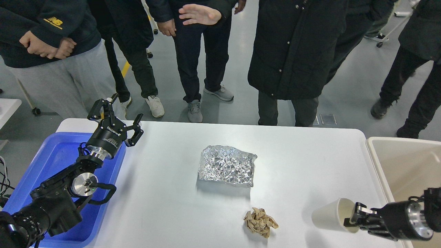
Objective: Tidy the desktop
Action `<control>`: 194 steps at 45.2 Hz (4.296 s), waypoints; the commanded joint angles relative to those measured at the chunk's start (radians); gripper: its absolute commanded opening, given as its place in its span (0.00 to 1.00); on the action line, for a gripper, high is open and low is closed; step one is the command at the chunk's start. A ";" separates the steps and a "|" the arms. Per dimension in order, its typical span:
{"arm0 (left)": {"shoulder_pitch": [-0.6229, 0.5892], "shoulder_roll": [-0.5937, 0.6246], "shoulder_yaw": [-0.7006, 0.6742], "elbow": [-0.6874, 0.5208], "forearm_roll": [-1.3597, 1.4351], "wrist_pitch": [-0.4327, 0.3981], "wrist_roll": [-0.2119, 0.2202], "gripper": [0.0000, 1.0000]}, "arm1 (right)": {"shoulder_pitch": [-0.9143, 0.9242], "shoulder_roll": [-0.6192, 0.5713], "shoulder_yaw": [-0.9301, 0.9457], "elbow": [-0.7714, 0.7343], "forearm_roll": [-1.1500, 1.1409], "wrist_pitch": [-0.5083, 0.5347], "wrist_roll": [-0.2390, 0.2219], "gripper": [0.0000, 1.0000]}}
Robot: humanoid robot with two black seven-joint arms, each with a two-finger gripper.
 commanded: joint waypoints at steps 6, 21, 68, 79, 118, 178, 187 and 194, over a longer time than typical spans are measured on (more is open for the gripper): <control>0.000 0.000 -0.001 0.000 0.000 -0.002 0.000 1.00 | 0.242 -0.251 0.012 0.056 0.113 0.204 -0.014 0.00; 0.001 0.000 -0.001 0.000 0.002 -0.002 0.000 1.00 | 0.325 -0.322 0.004 -0.057 0.166 0.253 -0.045 0.00; 0.001 0.000 -0.001 0.000 0.000 -0.002 0.000 1.00 | -0.214 0.532 0.096 -1.521 0.799 -0.094 -0.039 0.00; 0.001 0.000 -0.001 0.000 0.000 -0.002 0.000 1.00 | -0.297 0.688 0.271 -1.716 0.796 -0.121 -0.040 0.00; 0.001 0.000 -0.001 0.000 0.000 -0.002 0.000 1.00 | -0.472 0.720 0.464 -1.719 0.801 -0.137 -0.040 0.00; 0.001 0.000 0.001 0.000 0.000 0.000 0.000 1.00 | -0.208 0.659 0.675 -1.429 0.804 -0.112 -0.031 1.00; 0.001 0.000 0.001 0.000 0.000 0.000 0.000 1.00 | -0.208 0.547 0.805 -1.100 0.802 -0.115 -0.031 1.00; 0.001 0.000 0.001 0.000 0.000 0.000 0.000 1.00 | -0.210 0.519 0.906 -0.926 0.804 -0.111 -0.025 1.00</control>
